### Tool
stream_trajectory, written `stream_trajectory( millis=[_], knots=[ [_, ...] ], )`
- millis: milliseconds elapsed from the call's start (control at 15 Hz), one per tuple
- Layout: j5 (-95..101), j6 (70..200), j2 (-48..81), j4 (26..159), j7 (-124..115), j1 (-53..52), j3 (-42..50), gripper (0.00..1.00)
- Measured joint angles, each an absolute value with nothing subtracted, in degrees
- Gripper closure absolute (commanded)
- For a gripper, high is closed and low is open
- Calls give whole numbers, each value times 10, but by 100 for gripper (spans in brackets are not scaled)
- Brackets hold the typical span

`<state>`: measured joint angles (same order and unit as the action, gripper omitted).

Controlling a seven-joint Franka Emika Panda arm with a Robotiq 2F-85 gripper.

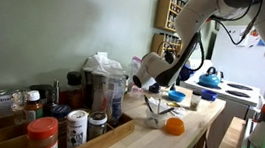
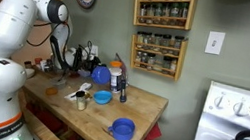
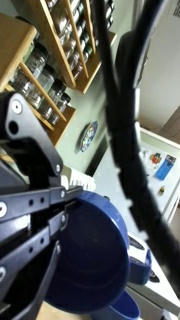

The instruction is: Pour the contents from the furthest cup into the blue bowl

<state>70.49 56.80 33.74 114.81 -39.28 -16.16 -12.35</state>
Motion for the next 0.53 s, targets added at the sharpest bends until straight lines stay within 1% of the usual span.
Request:
stream_trajectory(
  millis=[533],
  knots=[
    [636,773,213,1169,-376,-60,-102,99]
  ],
)
